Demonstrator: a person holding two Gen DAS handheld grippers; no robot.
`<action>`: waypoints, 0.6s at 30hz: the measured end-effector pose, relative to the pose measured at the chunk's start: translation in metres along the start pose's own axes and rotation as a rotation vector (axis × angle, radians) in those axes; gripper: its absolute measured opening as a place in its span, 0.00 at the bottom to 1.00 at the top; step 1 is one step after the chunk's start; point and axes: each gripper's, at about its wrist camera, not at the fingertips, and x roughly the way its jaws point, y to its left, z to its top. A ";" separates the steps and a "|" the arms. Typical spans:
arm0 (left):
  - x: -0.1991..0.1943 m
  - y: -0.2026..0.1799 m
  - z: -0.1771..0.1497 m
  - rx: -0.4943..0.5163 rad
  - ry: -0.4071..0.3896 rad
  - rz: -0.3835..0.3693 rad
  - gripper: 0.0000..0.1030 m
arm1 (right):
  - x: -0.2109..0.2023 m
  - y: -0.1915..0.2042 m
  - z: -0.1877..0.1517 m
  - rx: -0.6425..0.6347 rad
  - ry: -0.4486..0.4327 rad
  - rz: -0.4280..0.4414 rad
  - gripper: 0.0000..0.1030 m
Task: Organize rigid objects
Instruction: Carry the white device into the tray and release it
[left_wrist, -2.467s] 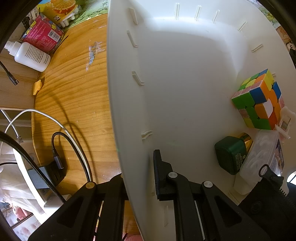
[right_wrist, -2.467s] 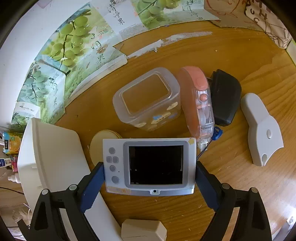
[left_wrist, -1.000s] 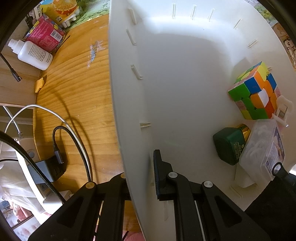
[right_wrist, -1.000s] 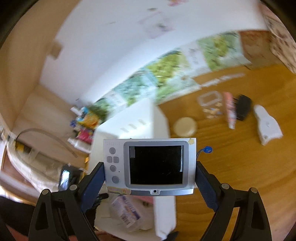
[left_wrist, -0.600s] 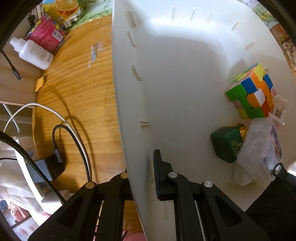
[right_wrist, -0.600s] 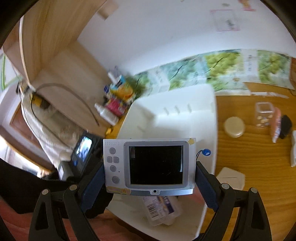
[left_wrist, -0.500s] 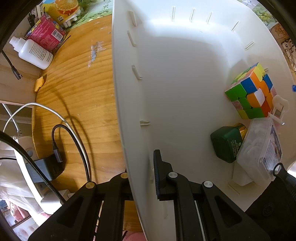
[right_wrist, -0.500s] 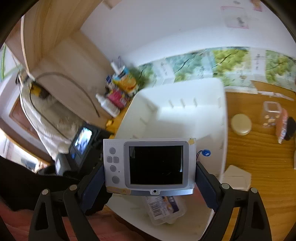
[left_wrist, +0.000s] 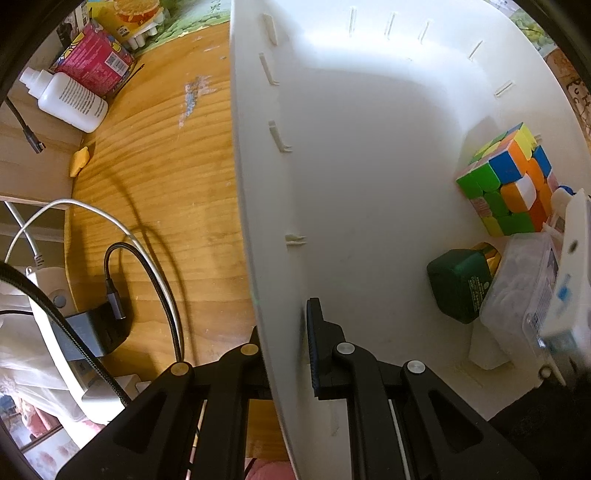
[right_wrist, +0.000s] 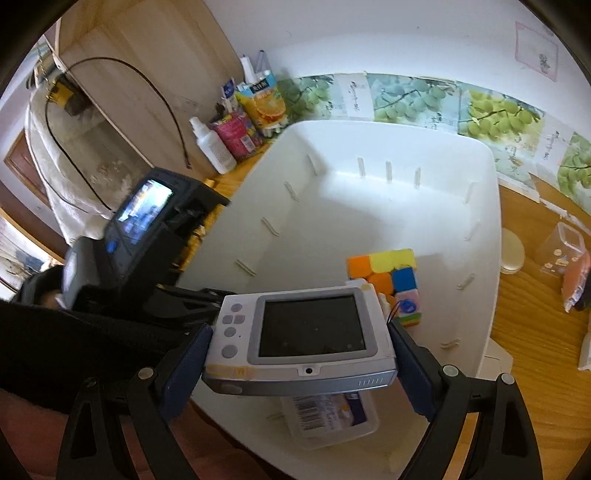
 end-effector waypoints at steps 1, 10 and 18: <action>0.001 -0.001 0.000 0.001 0.003 0.000 0.10 | 0.001 0.000 0.000 0.000 0.000 -0.007 0.91; 0.007 -0.002 0.000 0.005 0.012 0.006 0.10 | -0.023 -0.004 0.000 -0.037 -0.145 -0.040 0.91; 0.011 -0.005 -0.001 0.010 0.028 0.009 0.11 | -0.048 -0.033 -0.012 -0.015 -0.265 -0.161 0.91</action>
